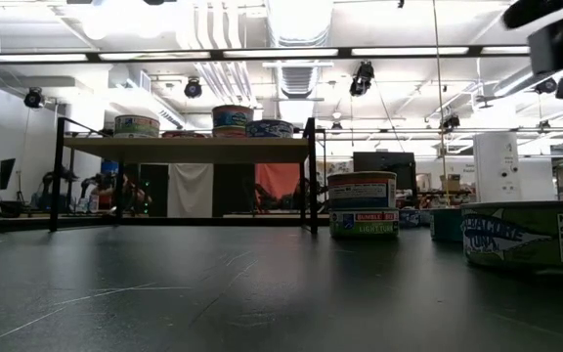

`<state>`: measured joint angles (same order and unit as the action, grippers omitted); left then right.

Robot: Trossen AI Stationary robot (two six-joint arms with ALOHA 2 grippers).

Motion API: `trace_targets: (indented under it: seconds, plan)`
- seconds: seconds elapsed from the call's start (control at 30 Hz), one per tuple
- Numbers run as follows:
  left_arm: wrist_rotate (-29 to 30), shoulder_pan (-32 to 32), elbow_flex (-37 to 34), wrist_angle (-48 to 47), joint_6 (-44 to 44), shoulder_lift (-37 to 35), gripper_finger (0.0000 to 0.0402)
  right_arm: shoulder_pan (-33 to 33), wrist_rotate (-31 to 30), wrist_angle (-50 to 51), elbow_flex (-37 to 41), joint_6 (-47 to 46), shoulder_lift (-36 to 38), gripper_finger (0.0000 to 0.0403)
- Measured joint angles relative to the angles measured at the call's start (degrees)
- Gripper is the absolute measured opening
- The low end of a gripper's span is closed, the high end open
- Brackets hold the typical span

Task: Stack canned seafood by type on shelf
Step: Move the blue tuna can to the bottom right of the table

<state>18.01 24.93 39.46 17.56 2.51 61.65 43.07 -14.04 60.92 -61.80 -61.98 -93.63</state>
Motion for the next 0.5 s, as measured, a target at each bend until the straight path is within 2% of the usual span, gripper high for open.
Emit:
trace_targets:
  seconds: [0.1,0.5]
  plan:
    - [-0.01,0.00,0.00,-0.06,0.49,0.00,0.0000,1.35,-4.11,0.02,0.47,4.18,-0.12,0.0162]
    - [0.06,0.00,0.00,-0.68,3.30,0.04,0.0000,1.32,-4.86,-6.85,6.09,0.81,0.01,0.0105]
